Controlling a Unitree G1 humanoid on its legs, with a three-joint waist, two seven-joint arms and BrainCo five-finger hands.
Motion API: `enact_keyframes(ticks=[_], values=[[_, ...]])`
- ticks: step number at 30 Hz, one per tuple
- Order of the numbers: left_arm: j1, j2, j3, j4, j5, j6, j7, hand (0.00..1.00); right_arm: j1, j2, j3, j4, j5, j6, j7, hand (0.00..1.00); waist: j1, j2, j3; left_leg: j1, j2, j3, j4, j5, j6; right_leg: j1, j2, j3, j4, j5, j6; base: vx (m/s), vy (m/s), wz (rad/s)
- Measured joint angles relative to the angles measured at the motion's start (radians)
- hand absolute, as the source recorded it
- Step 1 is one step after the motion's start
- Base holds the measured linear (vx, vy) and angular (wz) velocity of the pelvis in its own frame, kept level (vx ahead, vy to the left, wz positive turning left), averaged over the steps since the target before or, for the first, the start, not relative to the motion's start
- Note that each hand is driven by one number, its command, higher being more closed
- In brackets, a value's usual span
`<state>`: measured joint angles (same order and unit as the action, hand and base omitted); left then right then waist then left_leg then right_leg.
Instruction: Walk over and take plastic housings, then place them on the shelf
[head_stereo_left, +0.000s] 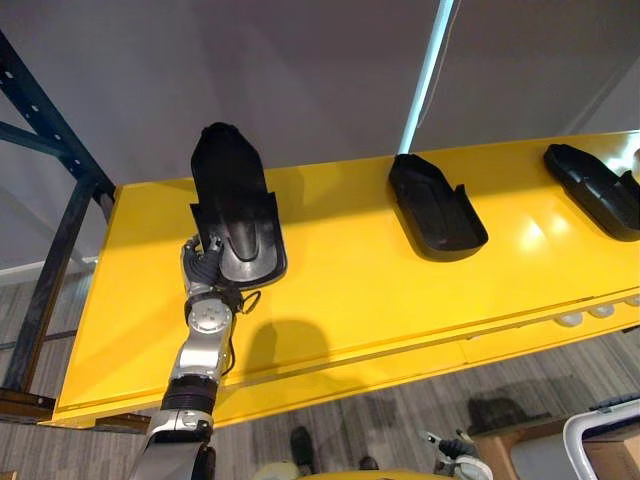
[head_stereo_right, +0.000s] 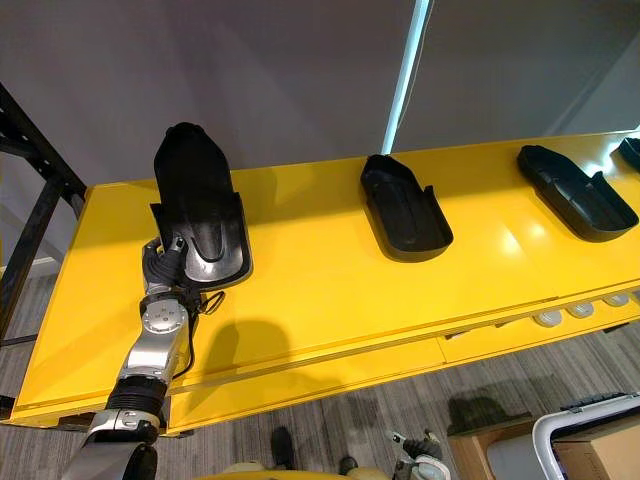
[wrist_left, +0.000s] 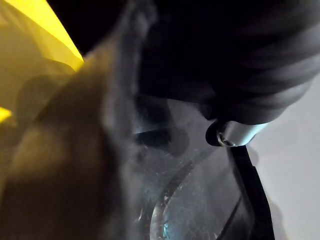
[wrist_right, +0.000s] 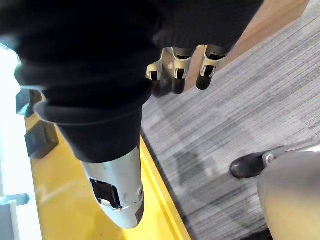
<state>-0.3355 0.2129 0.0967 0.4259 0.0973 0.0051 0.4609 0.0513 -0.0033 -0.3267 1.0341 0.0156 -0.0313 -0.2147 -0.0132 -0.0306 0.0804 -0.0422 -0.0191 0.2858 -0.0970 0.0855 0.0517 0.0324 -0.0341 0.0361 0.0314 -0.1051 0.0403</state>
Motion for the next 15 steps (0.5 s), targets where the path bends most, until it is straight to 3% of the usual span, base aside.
enact_keyframes(ticks=[6, 15], values=[[0.0, -0.001, 0.005, -0.019, 0.073, 0.029, 0.007, 0.0, -0.002, 0.001, -0.019, 0.0, 0.001, 0.0, 0.001, 0.0, 0.0, 0.0, 0.0, 0.001, 0.001, -0.004, 0.0, 0.0, 0.0, 0.004, 0.001, -0.003, 0.0, 0.0, -0.001, 0.0, -0.006, 0.01], [0.042, -0.051, 0.055, -0.193, 0.122, 0.029, 0.049, 0.0, -0.004, 0.001, -0.018, 0.0, 0.0, 0.0, 0.001, 0.0, 0.006, -0.006, 0.004, 0.01, -0.001, -0.011, -0.006, 0.0, 0.0, 0.015, -0.001, -0.008, -0.002, 0.0, 0.0, 0.0, -0.002, 0.0]])
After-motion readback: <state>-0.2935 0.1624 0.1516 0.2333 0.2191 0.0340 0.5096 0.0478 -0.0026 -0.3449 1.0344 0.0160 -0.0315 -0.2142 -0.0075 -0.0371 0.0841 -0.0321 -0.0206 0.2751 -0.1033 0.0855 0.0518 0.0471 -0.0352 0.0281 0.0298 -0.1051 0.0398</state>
